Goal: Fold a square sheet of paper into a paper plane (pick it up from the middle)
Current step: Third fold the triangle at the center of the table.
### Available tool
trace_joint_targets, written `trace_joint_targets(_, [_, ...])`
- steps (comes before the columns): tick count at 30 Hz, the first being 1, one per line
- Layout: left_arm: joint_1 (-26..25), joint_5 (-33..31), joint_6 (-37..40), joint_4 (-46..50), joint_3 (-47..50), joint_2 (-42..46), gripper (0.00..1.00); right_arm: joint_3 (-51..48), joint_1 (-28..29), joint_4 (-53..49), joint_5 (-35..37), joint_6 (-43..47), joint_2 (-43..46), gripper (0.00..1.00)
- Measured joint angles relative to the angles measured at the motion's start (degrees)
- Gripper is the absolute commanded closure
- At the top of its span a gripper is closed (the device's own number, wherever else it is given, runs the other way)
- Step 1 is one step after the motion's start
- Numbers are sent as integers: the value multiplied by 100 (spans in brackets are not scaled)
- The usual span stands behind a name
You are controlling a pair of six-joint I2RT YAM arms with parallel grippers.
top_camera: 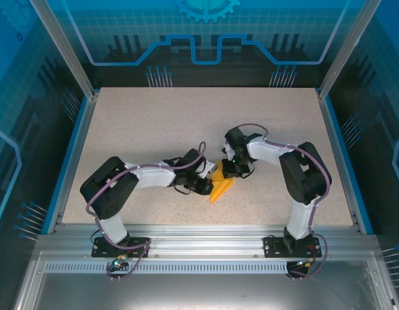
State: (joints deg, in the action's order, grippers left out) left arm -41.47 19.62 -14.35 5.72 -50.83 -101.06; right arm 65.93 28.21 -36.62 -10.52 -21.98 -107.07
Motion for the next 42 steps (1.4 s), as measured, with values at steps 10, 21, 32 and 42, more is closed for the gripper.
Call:
trace_joint_targets(10, [7,2,105,0,-13,-33,100,-120,-59,105,-59,-219,321,76])
trace_joint_targets(21, [7,44,146,37,-125,-142,100,-1482,-120,1211,-890,-1014,1821,89])
trace_joint_targets(32, [9,85,251,76,-160,-205,100,-2234,232,2457,-1486,-1882,1606,90])
trace_joint_targets(42, [17,85,251,107,-195,-227,100,-2343,240,2876,-1510,-1941,1268,90])
